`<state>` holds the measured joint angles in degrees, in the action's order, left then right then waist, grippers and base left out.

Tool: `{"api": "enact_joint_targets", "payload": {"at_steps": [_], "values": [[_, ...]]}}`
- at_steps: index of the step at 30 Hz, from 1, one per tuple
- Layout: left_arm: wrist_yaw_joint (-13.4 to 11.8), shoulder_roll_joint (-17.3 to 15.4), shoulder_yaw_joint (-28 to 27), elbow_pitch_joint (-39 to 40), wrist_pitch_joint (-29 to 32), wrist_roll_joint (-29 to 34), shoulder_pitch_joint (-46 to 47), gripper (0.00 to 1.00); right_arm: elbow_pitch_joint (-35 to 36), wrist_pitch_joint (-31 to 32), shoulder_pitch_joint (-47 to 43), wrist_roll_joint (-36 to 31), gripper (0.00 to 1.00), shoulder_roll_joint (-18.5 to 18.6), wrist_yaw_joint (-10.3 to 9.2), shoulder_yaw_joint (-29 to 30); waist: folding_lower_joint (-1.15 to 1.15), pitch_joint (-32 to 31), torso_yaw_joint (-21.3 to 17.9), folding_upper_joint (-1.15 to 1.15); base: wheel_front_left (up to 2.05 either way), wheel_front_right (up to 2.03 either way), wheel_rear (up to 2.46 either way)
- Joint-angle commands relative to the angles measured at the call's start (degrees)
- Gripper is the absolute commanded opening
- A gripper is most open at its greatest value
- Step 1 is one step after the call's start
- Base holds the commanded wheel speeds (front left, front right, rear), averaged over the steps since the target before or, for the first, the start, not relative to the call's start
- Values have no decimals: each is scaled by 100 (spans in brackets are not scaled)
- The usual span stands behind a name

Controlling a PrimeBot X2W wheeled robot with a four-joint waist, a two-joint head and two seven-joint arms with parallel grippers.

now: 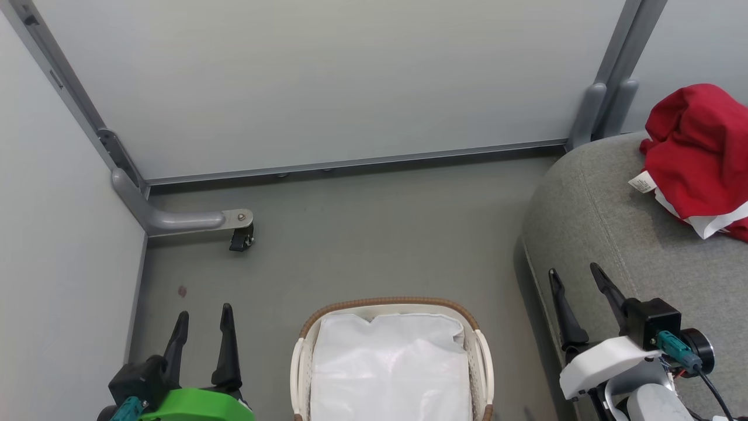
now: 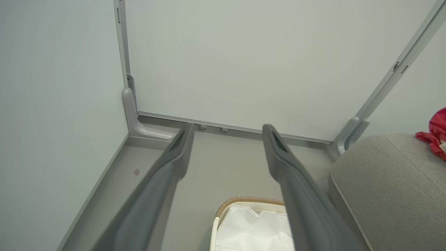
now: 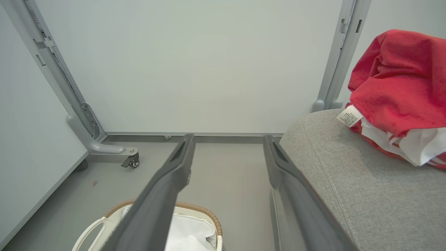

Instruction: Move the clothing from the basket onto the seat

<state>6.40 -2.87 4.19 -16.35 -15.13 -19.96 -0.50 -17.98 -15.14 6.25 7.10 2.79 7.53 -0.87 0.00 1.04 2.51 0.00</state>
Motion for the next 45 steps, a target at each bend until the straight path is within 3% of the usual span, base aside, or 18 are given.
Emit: {"api": "enact_joint_targets", "payload": {"at_steps": [1, 11, 12, 16, 45], "values": [[11, -5, 14, -19, -2, 11, -30, 100, -1, -1, -93, 44, 100, 20, -8, 24, 0, -7, 9, 0, 0, 0, 0], [38, -7, 50, -66, -3, -44, 6, 100, 14, -1, -98, 115, 100, 21, -8, -60, 0, -26, 6, 0, 0, 0, 0], [22, 2, 53, -66, 0, -39, 0, 0, 1, 0, -36, 98, 0, 0, 0, -61, 0, -26, 6, 0, 0, 0, 0], [23, 13, 55, -233, 18, -111, -12, 0, -170, 25, -101, 155, 0, -36, 0, -50, 0, -27, 5, 0, 0, 0, 0], [59, 3, -362, -54, 804, -2716, 265, 0, 58, 807, -54, 3216, 0, -14, -2, 239, 0, -41, -56, 0, 0, 0, 0]]}}
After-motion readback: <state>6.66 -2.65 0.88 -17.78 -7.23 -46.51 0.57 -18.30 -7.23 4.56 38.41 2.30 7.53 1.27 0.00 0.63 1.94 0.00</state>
